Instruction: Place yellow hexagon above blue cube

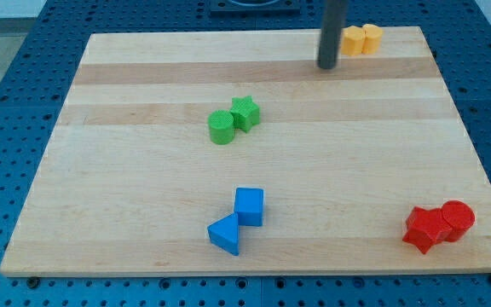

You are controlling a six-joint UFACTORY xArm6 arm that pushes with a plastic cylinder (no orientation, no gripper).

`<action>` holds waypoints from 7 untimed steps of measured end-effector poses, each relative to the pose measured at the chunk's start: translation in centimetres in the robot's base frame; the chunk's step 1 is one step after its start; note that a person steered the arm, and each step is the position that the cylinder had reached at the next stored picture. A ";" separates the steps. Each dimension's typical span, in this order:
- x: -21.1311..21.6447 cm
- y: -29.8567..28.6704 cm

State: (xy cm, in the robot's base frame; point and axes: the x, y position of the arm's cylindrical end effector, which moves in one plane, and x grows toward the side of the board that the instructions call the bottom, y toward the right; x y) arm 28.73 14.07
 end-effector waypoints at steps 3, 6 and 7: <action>16.1 0.7; 28.5 -3.1; 30.8 -3.2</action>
State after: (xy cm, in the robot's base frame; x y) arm 59.54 10.89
